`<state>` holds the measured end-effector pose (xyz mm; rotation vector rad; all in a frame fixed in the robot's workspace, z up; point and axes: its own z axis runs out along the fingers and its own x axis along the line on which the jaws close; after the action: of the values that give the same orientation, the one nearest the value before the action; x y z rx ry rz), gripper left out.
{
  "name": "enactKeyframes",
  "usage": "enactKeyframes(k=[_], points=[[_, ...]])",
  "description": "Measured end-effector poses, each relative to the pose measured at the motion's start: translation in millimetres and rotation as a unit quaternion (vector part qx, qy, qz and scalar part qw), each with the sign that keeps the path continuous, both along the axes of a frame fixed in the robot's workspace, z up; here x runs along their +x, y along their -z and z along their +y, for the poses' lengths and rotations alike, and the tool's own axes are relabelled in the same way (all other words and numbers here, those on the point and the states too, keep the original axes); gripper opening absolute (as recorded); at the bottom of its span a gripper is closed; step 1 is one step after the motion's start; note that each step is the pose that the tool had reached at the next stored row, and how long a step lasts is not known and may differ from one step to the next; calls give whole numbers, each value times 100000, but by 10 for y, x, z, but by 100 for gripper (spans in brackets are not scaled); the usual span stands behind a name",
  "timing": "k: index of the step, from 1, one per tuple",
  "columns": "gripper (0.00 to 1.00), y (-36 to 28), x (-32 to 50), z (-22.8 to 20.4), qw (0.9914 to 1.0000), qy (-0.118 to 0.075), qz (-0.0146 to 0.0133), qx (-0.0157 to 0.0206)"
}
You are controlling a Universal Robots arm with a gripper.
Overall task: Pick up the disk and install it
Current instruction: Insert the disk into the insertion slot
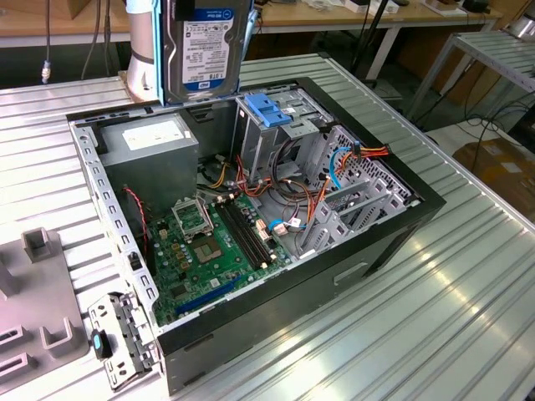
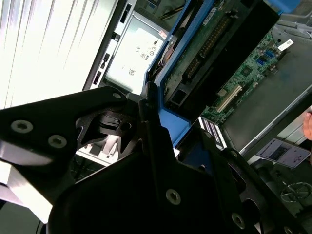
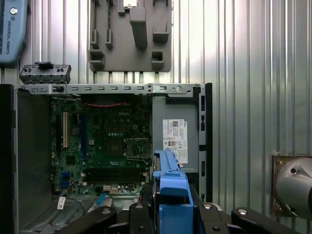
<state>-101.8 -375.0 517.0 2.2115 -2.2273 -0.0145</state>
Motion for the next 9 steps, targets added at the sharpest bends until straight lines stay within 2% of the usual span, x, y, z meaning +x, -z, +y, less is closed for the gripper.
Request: enactKeyframes(k=[9], points=[[37,0,0,-51,100000,1,1,-2]])
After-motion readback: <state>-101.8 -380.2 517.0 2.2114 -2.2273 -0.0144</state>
